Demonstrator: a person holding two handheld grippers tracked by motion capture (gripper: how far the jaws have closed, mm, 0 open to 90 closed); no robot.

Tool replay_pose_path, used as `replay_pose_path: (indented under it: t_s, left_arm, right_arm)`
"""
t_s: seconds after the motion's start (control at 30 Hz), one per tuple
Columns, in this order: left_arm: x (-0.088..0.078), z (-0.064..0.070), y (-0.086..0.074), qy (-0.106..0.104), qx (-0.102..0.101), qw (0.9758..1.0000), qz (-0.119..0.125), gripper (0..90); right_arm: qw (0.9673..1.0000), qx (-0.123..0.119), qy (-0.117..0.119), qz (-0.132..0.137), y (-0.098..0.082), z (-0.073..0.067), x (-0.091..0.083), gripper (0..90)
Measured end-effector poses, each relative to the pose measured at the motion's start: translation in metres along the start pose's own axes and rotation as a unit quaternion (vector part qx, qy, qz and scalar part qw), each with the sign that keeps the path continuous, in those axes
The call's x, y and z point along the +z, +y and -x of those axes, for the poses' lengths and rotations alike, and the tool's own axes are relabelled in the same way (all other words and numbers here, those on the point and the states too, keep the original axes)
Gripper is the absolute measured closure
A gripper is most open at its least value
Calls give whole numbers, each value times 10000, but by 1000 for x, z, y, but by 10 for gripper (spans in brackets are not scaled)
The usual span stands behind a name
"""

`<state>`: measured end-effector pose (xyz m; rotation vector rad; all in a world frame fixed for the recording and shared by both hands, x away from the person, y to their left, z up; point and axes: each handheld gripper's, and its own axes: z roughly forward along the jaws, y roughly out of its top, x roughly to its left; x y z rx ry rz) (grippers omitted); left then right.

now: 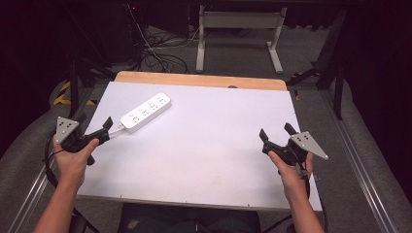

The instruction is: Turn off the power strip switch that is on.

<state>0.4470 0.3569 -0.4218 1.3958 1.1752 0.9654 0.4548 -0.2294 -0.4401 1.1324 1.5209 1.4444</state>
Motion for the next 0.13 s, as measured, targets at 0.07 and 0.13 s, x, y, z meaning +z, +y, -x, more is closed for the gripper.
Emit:
replay_pose_path:
  t_s: [0.07,0.13]
  left_arm:
    - [0,0,-1,4,-13,10000,-15,75]
    - [-1,0,-1,5,-4,10000,-32,75]
  right_arm:
    - [10000,-6,3,-4,0,1,1,85]
    - [10000,-5,14,-11,0,1,2,85]
